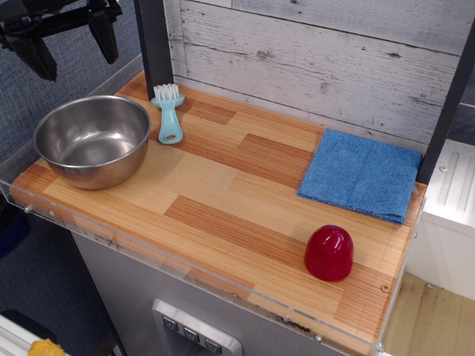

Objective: Move the towel towards the bottom center of the counter.

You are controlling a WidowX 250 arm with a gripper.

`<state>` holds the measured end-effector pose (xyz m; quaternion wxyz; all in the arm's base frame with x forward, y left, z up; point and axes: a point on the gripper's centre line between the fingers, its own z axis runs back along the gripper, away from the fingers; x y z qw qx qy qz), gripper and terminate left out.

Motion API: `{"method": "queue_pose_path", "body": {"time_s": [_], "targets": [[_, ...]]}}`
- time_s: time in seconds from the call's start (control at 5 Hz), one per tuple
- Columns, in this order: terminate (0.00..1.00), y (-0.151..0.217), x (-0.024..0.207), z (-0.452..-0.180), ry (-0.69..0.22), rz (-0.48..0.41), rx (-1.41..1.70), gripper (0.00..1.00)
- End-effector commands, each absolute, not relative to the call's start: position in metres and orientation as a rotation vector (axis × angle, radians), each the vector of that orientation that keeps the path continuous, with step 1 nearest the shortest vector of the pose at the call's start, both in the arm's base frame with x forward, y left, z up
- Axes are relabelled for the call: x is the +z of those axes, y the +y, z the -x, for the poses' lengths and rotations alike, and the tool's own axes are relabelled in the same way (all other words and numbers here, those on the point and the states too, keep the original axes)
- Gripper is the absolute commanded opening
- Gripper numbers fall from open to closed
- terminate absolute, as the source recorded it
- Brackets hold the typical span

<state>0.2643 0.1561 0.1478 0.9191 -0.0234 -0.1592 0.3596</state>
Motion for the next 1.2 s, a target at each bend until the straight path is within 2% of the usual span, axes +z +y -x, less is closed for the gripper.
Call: {"method": "queue_pose_path", "body": {"time_s": [0.0,0.6,0.8,1.0], "targets": [[0.00,0.156,0.148,-0.264,-0.327,0.048,0.739,1.00],[0.00,0.045,0.138,-0.303,-0.336,0.112,0.464,1.00],[0.00,0.008,0.125,-0.308,-0.329,0.132,0.359,1.00],[0.00,-0.014,0.111,-0.313,-0.315,0.140,0.276,1.00]]}}
